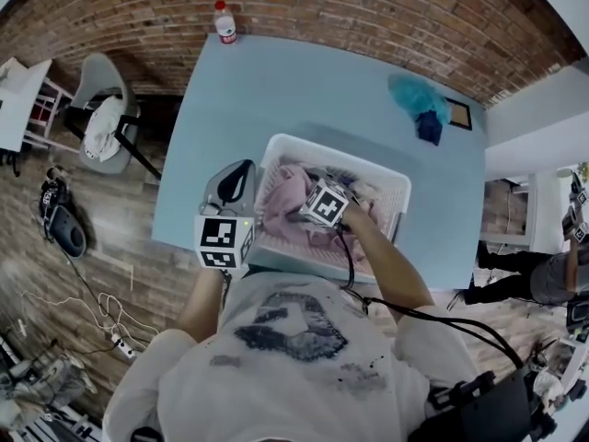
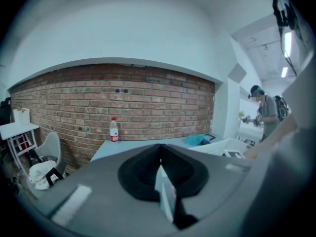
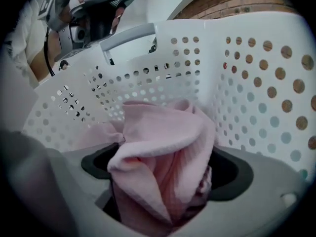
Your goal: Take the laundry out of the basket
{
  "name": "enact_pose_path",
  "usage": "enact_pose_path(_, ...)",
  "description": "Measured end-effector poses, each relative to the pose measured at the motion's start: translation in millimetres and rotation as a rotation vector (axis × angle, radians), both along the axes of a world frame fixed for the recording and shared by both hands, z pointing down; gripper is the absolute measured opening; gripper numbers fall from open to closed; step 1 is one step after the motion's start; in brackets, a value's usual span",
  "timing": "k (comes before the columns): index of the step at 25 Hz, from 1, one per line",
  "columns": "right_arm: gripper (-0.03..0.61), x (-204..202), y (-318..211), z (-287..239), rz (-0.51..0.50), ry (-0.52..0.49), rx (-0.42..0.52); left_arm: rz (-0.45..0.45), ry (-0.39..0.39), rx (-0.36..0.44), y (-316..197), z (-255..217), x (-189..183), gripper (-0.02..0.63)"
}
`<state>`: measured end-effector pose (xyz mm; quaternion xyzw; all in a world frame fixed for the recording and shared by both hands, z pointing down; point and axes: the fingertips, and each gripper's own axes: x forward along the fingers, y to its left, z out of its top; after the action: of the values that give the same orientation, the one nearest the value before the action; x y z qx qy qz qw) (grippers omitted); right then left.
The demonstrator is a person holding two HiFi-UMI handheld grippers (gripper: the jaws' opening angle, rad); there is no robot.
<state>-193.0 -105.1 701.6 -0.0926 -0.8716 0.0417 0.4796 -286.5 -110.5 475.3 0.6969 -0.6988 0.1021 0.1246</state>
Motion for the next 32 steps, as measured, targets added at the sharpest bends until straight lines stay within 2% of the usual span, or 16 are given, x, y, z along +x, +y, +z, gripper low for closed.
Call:
enact_pose_path(3,0.463,-1,5,1,-0.026,0.009,-0.001,-0.004,0.0,-0.005,2,1,-1,-0.009)
enact_pose_path(8,0.25,-2,12,-5,-0.094,0.0,0.074,-0.014,0.014,0.004,2,1,0,-0.009)
enact_pose_path(12,0.153,-1,13,-5,-0.094,0.0,0.087,-0.009,0.02,0.009,-1,2,1,-0.009)
enact_pose_path(15,0.128,-2,11,-7,-0.07,-0.002,0.065,-0.003,0.021,0.011,-3,2,0,-0.009)
enact_pose_path(21,0.109,2,5,-19,0.081,-0.05,-0.094,0.007,0.027,0.017,-2,2,-6,-0.009)
enact_pose_path(26,0.101,6,-1,-37,0.187,-0.09,-0.124,0.033,0.028,0.026,-5,-2,-7,-0.009)
enact_pose_path(32,0.095,11,-4,-65,0.301,-0.176,-0.109,0.068,0.039,0.023,-7,1,-10,-0.009)
